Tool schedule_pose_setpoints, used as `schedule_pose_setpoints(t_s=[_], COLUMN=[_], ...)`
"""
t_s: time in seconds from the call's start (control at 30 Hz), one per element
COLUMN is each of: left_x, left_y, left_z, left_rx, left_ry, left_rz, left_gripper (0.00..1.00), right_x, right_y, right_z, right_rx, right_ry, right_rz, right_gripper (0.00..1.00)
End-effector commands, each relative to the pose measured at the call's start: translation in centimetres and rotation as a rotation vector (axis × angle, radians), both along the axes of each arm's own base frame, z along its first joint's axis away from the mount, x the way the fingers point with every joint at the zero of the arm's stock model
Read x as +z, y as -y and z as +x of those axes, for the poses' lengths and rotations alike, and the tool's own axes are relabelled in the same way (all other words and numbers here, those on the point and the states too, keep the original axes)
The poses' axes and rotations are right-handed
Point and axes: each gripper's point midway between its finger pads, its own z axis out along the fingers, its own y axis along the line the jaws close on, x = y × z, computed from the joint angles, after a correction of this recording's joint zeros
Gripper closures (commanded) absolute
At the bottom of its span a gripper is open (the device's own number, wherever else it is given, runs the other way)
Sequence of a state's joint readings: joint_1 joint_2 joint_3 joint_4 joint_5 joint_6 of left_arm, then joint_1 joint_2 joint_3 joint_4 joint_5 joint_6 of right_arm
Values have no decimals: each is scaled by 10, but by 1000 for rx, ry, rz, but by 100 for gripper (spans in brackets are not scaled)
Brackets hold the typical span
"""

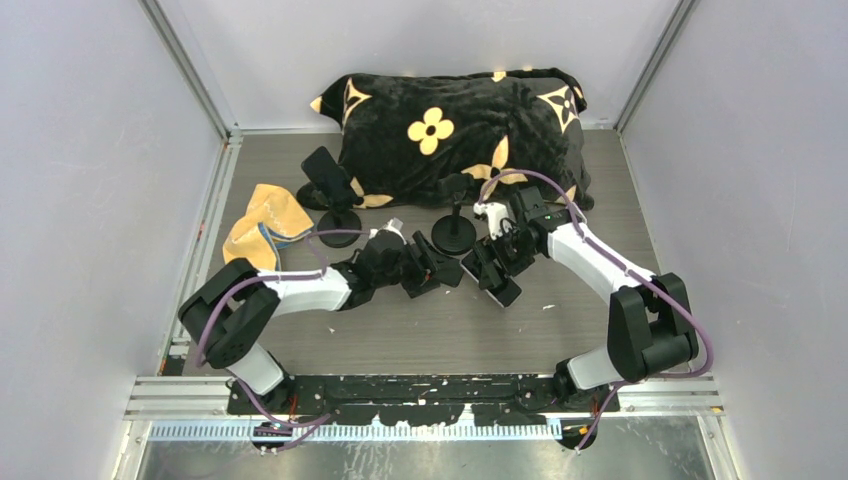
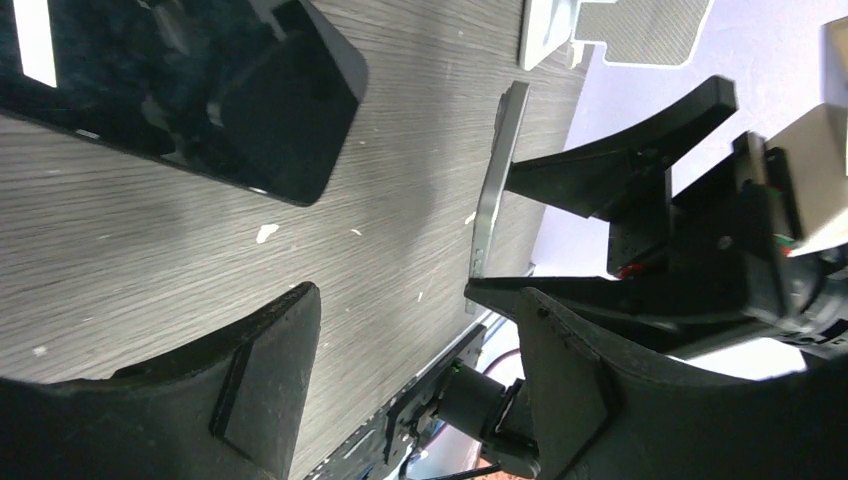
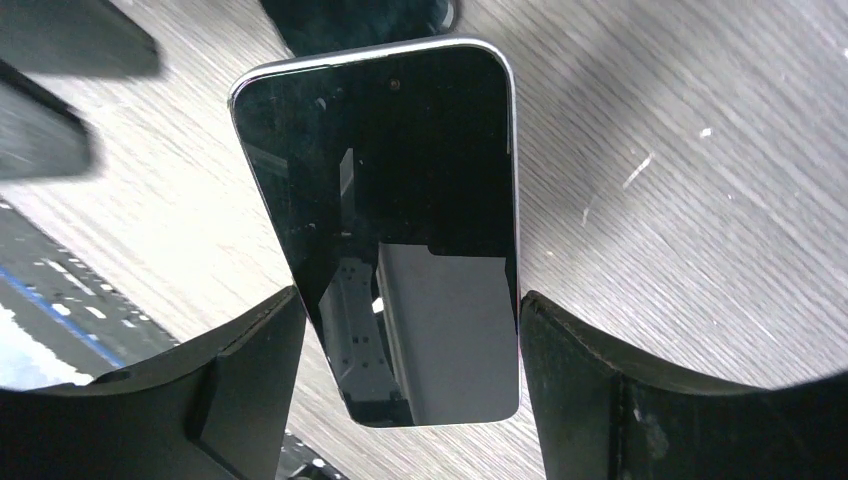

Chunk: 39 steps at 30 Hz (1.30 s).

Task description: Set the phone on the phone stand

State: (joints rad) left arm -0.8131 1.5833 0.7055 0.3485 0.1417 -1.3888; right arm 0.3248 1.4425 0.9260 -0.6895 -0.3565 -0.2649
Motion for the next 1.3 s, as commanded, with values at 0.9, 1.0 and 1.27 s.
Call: schedule_pose_setpoints(t_s=[0.9,1.0,1.27], left_x=[73,80,105], left_y=[32,19,-7], left_z=[10,2,-24], left_rx=[-163,-246,-481], left_ry=[420,525,845], left_rz=[-40,-14,102], left_gripper=[100,100,100], right_x=[91,100,133], right_y=[-54,-47,-37], right_z=[-11,-17,-29], right_rx=[109,169,297], right_ry=[-12,10,80], right_rz=[304,287,264], right_gripper=[32,16,0])
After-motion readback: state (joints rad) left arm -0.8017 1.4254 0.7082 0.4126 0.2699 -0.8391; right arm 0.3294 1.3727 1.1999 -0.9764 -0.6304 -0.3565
